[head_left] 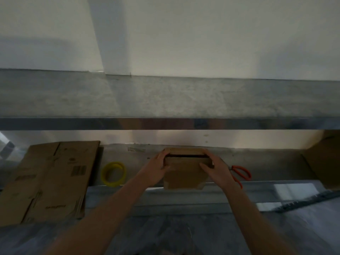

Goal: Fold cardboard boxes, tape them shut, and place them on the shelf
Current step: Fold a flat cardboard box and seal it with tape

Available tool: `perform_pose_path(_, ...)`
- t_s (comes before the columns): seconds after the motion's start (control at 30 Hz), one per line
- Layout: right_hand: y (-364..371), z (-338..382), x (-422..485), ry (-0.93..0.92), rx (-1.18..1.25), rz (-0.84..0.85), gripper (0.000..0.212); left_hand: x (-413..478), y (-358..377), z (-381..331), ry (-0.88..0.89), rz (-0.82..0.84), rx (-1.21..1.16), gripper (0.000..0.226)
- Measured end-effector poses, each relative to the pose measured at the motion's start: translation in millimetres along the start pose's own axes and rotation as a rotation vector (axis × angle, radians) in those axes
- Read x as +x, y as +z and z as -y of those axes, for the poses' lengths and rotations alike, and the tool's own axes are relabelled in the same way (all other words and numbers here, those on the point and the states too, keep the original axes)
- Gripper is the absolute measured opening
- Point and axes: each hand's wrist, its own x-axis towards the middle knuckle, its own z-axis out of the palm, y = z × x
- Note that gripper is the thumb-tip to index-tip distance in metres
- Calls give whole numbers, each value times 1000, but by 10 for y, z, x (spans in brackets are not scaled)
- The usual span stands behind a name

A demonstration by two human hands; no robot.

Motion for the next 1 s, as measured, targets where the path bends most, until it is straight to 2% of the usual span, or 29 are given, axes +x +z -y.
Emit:
perform_pose_path(0.27,-297,120,285,-73,-72,-122,53,252,-58,-274,-57,-238,-85,46)
perform_pose_path(0.7,-367,93,428,-61,-19,-57,52,323,-54,-367,-221,-301,-257,45)
perform_pose_path(1.0,-345,71,422,-47,-29,-30,55,213,7,-340,-216,-320,-327,43)
